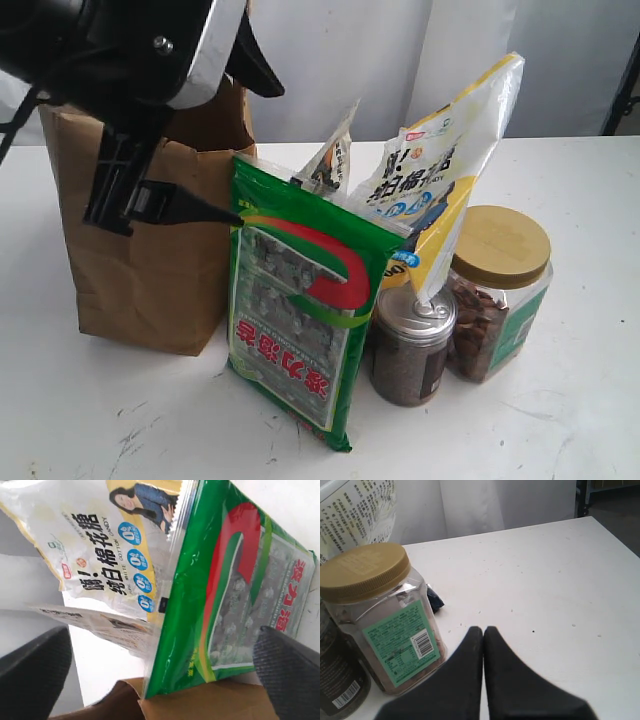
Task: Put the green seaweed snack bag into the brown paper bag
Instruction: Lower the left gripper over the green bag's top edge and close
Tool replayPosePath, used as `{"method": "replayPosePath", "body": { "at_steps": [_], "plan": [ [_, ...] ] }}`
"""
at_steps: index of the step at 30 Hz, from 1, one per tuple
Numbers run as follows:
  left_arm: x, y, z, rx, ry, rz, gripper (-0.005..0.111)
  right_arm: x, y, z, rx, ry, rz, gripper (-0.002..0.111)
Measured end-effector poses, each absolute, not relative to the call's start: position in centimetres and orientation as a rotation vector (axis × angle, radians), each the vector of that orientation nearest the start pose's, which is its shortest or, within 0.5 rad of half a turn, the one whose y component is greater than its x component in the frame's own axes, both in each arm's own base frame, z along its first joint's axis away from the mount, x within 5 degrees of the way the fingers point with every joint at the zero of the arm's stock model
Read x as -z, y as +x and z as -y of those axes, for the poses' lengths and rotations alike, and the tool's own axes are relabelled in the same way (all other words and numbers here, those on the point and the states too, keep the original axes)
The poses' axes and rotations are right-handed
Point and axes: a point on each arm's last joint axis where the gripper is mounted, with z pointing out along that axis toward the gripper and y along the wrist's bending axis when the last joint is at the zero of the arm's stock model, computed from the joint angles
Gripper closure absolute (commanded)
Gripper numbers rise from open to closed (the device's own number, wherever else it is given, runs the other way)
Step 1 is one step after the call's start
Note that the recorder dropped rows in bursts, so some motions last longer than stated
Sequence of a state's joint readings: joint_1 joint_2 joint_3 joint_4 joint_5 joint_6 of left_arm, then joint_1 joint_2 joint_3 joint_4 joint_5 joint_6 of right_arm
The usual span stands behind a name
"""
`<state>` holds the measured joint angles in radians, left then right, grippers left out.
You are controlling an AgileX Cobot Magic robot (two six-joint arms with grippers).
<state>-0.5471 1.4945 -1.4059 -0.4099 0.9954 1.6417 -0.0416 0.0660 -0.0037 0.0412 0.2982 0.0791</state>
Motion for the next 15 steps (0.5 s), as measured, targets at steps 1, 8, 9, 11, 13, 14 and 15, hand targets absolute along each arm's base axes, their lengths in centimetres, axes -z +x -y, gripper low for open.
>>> {"method": "replayPosePath", "body": {
  "at_steps": [1, 8, 9, 11, 13, 14, 15],
  "plan": [
    [-35.9, 25.7, 19.3, 0.063, 2.107, -1.240, 0.014, -18.4, 5.8, 0.1, -0.065, 0.139, -1.839, 0.108],
    [-33.6, 27.1, 20.3, 0.104, 2.174, -1.220, 0.014, -18.4, 5.8, 0.1, -0.065, 0.139, -1.839, 0.108],
    [-33.0, 27.5, 20.6, 0.109, 2.177, -1.228, 0.014, -18.4, 5.8, 0.1, -0.065, 0.139, -1.839, 0.108],
    [-32.5, 27.8, 20.8, 0.118, 2.180, -1.234, 0.014, -18.4, 5.8, 0.1, -0.065, 0.139, -1.839, 0.108],
    [-32.1, 28.1, 21.0, 0.126, 2.182, -1.240, 0.014, -18.4, 5.8, 0.1, -0.065, 0.139, -1.839, 0.108],
    [-31.9, 28.2, 21.1, 0.128, 2.185, -1.238, 0.014, -18.4, 5.8, 0.1, -0.065, 0.139, -1.839, 0.108],
    [-31.7, 28.3, 21.2, 0.133, 2.188, -1.239, 0.014, -18.4, 5.8, 0.1, -0.065, 0.139, -1.839, 0.108]
  ]
}}
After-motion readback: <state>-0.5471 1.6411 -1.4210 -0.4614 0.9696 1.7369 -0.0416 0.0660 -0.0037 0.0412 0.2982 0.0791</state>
